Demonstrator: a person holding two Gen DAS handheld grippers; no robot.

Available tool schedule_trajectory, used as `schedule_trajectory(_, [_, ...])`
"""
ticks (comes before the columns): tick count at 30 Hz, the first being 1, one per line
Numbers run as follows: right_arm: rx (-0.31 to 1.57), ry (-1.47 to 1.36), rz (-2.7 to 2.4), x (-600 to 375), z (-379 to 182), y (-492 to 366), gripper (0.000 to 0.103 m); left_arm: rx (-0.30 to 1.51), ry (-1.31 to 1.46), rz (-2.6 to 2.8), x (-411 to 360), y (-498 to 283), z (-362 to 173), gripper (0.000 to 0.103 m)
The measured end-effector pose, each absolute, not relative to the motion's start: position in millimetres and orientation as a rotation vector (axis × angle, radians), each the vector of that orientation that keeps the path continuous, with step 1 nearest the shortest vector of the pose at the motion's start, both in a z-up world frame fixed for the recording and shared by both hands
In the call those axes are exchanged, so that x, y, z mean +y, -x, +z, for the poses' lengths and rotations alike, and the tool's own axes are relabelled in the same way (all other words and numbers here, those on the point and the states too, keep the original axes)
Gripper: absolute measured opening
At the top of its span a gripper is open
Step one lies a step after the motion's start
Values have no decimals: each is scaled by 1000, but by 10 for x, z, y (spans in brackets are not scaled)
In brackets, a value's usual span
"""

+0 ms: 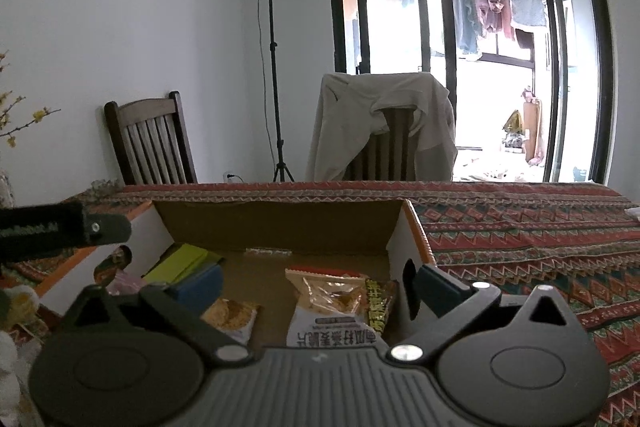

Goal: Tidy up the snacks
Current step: 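Carry both packets over the cardboard box and open both tools to drop them, then move both tools back from the box to the snack pile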

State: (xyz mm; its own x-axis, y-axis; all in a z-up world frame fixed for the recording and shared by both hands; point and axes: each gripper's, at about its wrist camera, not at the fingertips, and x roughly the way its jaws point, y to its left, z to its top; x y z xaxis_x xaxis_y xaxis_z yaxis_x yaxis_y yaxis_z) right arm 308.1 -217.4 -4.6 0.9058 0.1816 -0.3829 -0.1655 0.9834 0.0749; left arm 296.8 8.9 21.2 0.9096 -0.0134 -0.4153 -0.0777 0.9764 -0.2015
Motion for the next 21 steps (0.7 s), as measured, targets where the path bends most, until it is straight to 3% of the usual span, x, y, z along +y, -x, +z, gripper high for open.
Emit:
schedule_trajectory(12, [353, -43, 178, -2228, 323, -2761, 103, 406, 236, 21, 146, -2610, 474, 103])
schedule_trajectory(21, [408, -32, 181, -2268, 249, -2435, 103, 404, 216, 39, 300, -2181, 508, 103])
